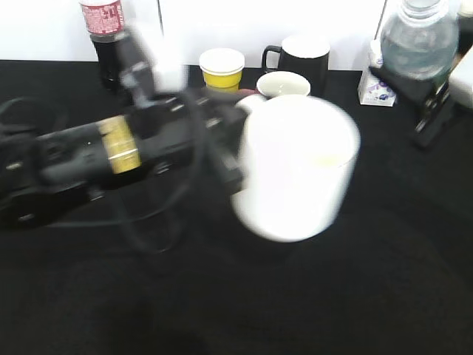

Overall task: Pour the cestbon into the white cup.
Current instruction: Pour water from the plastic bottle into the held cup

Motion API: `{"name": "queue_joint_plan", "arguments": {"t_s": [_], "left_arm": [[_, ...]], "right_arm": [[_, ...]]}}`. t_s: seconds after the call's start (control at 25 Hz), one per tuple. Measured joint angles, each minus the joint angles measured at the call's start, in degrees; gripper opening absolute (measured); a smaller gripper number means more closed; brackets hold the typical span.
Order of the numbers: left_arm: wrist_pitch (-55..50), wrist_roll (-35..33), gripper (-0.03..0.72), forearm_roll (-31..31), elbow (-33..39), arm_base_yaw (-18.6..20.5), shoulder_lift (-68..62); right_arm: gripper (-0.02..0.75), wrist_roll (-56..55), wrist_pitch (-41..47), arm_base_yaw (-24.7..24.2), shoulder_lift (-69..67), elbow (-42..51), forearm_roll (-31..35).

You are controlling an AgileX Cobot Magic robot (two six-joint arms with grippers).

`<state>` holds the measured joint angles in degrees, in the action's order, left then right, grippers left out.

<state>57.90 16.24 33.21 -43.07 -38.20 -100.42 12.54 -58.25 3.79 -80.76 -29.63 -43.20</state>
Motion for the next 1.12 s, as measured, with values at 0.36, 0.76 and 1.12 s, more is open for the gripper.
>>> {"name": "queue_joint_plan", "arguments": {"t_s": [0.36,0.76,1.12], "left_arm": [[-2.10,2.49,0.061,-2.59,-6.45,-2.91,-3.54],[-2.68,5.17,0.062,2.25,-6.45,-2.91,-3.60],[-3.04,5.17,0.063,2.50,-6.45,-2.91,-3.60]], "right_arm": [[0.479,29.10,-0.17,0.00,1.78,-0.49,0.35],[0.475,41.93,-0.17,0.00,1.78,-0.49,3.84],[0.475,49.46,-0.22,0.00,1.78,-0.49,7.51]]}}
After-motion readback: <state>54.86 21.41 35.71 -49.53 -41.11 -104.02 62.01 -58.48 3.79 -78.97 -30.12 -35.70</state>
